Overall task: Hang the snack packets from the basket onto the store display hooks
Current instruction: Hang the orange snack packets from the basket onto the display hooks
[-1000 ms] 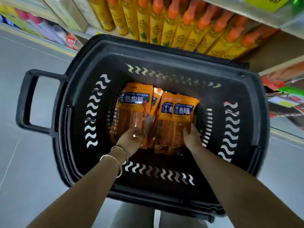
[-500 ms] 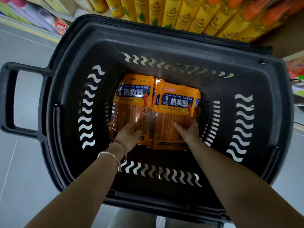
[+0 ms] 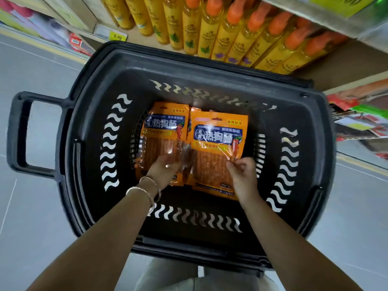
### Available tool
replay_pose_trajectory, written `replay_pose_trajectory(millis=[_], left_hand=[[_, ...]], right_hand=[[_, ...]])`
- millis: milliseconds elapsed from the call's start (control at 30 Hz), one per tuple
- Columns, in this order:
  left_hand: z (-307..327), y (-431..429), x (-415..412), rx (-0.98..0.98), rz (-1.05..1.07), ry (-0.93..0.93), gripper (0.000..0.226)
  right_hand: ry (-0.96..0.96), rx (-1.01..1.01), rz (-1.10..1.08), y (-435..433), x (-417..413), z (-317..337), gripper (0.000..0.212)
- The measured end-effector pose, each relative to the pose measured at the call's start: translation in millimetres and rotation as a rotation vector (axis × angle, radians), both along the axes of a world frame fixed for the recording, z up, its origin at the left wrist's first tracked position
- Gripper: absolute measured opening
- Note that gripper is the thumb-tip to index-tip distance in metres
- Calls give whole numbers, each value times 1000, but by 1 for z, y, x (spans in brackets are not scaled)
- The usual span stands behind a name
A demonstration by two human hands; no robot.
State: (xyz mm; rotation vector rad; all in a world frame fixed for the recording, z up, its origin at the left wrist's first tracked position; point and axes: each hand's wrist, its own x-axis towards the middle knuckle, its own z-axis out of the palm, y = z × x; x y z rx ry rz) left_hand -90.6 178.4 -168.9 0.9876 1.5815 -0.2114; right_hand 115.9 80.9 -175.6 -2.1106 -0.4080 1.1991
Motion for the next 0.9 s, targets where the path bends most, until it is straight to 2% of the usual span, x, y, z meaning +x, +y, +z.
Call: replay_pose_trajectory(millis=[67, 167, 267, 300, 367, 433, 500, 567, 633, 700, 833, 900], left_hand=[[4, 3, 5, 5, 52, -54, 52], [12, 9, 9, -54, 234, -122, 62], [14, 13, 0, -102, 326, -122, 44], [13, 13, -4, -94, 342, -99, 40], [10, 13, -14, -41, 316, -18, 42], [7, 11, -21, 16, 311, 63, 38], [3, 10, -27, -7, 377, 69, 29], [-2, 9, -31, -24, 409, 55, 24], [-7, 9, -32, -1, 372, 52, 25], [-10, 9, -30, 18, 372, 28, 30], [-8, 8, -23, -14, 441, -12, 35], [-7, 8, -22, 2, 450, 8, 24]], right_hand=[[141, 22, -1, 6, -2, 13, 18], [473, 34, -25, 21, -9, 17, 20], [593, -66, 11, 35, -16, 0, 11], [568, -106, 1, 38, -16, -8, 10], [354, -183, -10, 39, -8, -31, 21], [142, -205, -60, 35, 6, -53, 18], [52, -247, -9, 29, 18, -75, 16], [8, -307, 48, 27, 24, -94, 27], [49, -365, 8, 29, 26, -111, 49], [105, -431, -7, 31, 22, -119, 60], [-18, -388, 49, 28, 11, -113, 78], [51, -346, 57, 25, 7, -105, 79]])
